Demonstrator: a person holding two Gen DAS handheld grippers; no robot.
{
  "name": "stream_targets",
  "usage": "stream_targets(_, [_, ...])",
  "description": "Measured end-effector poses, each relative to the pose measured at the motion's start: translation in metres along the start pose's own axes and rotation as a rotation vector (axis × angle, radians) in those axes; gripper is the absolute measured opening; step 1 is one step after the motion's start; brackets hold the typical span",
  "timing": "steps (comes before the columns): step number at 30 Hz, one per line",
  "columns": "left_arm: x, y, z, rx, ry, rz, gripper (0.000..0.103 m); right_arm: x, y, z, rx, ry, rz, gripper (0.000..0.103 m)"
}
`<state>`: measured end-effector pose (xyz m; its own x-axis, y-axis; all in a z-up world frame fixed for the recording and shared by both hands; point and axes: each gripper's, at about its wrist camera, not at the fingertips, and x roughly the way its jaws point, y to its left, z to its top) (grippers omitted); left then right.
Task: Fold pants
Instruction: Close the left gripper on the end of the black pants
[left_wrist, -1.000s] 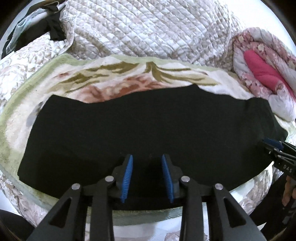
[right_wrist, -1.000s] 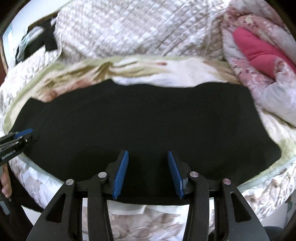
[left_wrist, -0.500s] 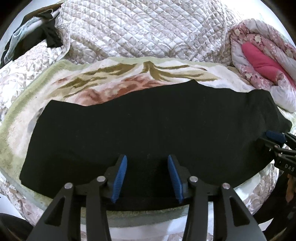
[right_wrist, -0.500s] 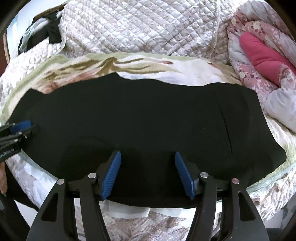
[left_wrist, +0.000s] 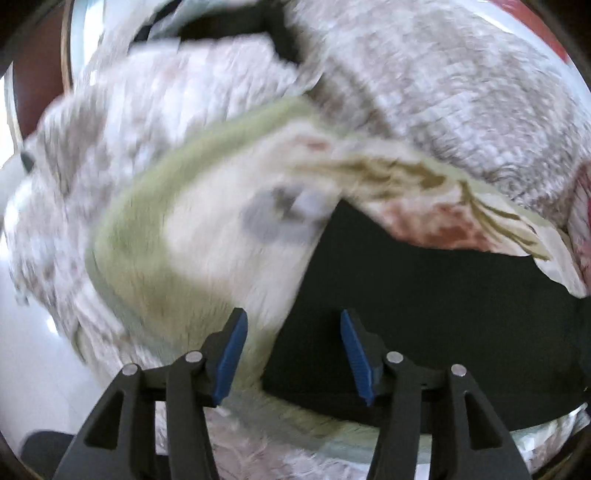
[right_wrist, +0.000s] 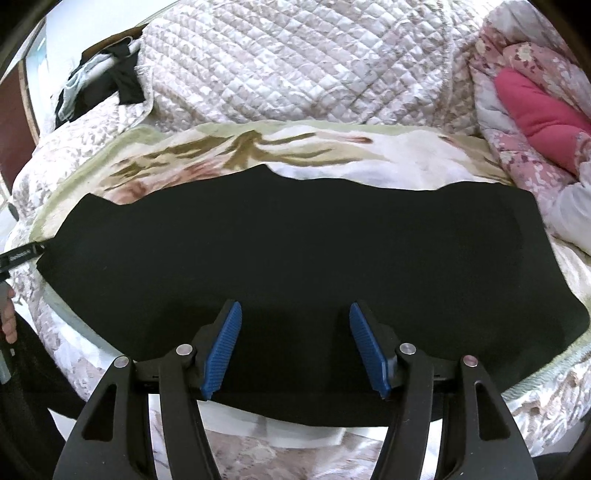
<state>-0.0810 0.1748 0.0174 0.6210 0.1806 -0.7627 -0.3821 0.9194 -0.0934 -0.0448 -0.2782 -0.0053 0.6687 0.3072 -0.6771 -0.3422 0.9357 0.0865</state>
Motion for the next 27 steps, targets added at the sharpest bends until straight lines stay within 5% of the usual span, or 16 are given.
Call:
stream_targets(7, [-0.003,-0.010,-0.010,0.006,-0.009,-0.112,0.057,0.003,0.003,0.000,-0.006,0.011,0.012,0.061])
stream_targets(13, [0.005,-0.003,-0.007,-0.021,0.002,-0.082,0.057,0.005,0.001,0.001,0.009,0.017,0.016,0.061])
stream_targets(20, [-0.003,-0.016,-0.008,0.045,-0.017,-0.057,0.019,0.000,0.000,0.001,0.022,0.003,0.039,0.061])
stream_targets(27, [-0.011,-0.026,-0.002,0.060,-0.024,-0.118,0.011,-0.001,-0.001,0.002,0.038,0.000,0.051,0.061])
